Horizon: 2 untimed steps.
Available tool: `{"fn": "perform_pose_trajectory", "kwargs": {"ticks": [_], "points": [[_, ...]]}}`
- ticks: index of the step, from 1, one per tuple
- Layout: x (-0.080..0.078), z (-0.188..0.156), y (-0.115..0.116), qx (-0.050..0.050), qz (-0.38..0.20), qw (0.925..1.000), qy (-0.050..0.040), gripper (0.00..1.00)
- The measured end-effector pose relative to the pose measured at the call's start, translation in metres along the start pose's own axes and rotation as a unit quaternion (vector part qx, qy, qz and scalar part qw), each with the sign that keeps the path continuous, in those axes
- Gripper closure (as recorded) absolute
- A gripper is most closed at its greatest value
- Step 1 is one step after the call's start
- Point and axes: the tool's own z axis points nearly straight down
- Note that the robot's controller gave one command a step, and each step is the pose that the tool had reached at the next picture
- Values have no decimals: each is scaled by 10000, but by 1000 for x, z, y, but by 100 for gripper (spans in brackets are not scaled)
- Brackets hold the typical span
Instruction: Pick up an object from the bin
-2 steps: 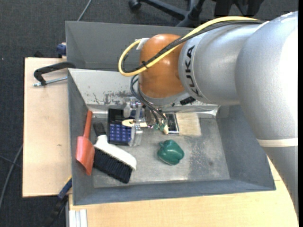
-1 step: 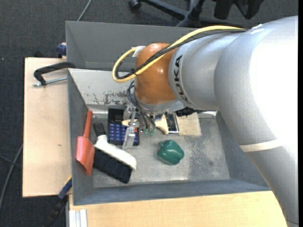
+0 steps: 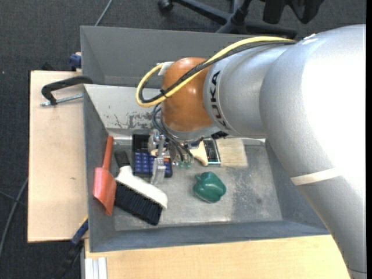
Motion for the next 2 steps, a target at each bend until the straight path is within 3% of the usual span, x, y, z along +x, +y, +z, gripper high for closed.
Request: {"fn": "perform_pose_trajectory", "kwargs": {"ticks": [2], "points": [[1, -3, 0, 1, 3, 10000, 5, 100]]}}
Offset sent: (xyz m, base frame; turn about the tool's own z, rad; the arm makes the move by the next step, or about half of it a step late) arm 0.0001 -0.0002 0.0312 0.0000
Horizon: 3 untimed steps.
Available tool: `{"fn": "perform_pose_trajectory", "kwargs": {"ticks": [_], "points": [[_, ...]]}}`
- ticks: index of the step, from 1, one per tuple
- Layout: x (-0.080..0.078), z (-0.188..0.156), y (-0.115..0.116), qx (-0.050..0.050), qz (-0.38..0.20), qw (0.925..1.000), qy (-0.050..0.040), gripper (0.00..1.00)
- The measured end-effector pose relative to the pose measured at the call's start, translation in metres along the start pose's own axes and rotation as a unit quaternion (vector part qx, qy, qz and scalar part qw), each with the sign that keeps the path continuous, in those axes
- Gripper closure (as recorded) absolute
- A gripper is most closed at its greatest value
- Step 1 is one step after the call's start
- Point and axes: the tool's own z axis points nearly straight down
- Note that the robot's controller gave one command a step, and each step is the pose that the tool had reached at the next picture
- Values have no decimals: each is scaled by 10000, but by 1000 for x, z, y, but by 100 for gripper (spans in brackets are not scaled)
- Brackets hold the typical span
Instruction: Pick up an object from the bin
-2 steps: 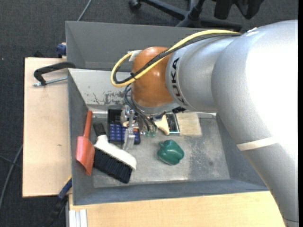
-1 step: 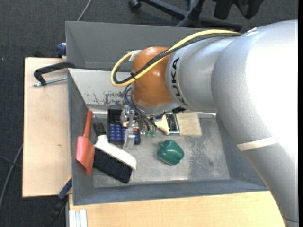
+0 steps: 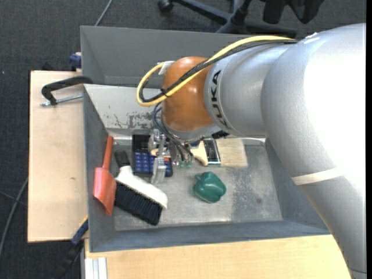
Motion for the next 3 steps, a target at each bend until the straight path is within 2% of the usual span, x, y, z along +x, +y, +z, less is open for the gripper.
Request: {"fn": "perform_pose_trajectory", "kwargs": {"ticks": [2, 3], "points": [[1, -35, 0, 0, 3, 10000, 12, 100], [-1, -54, 1, -9, 0, 10000, -18, 100]]}}
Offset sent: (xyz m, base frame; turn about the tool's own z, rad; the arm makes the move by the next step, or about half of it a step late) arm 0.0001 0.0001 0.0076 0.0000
